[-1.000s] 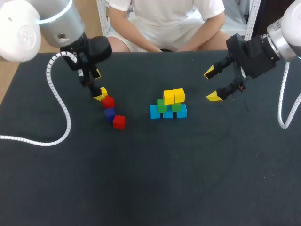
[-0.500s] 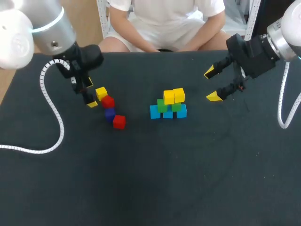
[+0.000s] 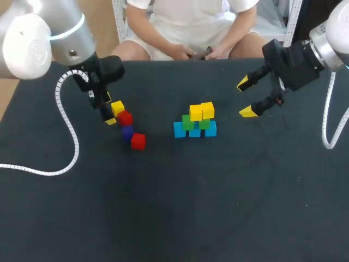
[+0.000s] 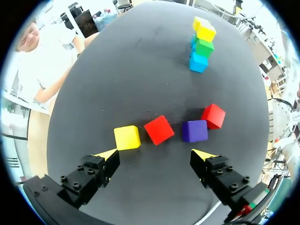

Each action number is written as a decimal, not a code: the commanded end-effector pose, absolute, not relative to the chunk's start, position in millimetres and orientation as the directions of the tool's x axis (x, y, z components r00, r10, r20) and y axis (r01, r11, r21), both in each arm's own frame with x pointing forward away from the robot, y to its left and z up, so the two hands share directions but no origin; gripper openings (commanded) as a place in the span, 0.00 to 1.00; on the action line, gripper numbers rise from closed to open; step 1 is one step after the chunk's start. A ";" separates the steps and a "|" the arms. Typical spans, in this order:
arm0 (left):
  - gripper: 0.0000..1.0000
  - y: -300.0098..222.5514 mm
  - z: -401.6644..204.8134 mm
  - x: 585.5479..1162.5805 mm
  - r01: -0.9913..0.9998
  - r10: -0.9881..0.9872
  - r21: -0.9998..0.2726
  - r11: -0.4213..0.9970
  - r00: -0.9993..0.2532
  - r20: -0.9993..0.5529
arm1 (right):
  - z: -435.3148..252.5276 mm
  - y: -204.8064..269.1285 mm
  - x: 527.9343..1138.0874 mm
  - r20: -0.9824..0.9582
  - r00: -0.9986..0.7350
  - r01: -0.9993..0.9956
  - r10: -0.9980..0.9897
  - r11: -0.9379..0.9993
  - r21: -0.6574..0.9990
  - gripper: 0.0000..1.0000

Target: Place the blue cubes, place green cubes on the blue cubes, place the yellow cubes on the green cubes, then place the red cubes on the yellow cubes, and place purple cube on the red cubes.

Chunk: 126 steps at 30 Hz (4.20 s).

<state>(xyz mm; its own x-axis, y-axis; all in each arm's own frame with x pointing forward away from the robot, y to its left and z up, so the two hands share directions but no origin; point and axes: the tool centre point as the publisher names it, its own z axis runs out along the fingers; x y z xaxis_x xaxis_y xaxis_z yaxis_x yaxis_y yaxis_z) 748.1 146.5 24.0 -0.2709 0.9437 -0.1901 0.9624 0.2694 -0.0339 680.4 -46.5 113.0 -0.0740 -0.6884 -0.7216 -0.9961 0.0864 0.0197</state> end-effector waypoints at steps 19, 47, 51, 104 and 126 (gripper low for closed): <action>1.00 140.9 7.4 779.8 0.965 0.949 -0.079 0.250 -0.260 -0.176 | 113.1 -46.7 679.2 -0.722 -0.074 -0.996 -0.688 0.088 0.017 1.00; 1.00 150.4 21.3 785.4 0.966 0.956 -0.065 0.251 -0.258 -0.137 | 113.1 -46.7 679.2 -0.722 -0.074 -0.996 -0.688 0.088 0.017 1.00; 1.00 150.8 16.1 789.4 0.965 0.957 -0.072 0.253 -0.261 -0.130 | 113.1 -46.7 679.2 -0.722 -0.074 -0.996 -0.688 0.088 0.017 1.00; 1.00 153.3 -15.8 819.7 0.961 0.959 -0.103 0.256 -0.266 -0.100 | 113.1 -46.7 679.2 -0.722 -0.074 -0.996 -0.688 0.088 0.017 1.00; 0.00 154.7 -17.2 796.2 0.965 0.962 -0.105 0.240 -0.251 -0.108 | 113.1 -46.7 679.2 -0.722 -0.074 -0.996 -0.688 0.088 0.017 1.00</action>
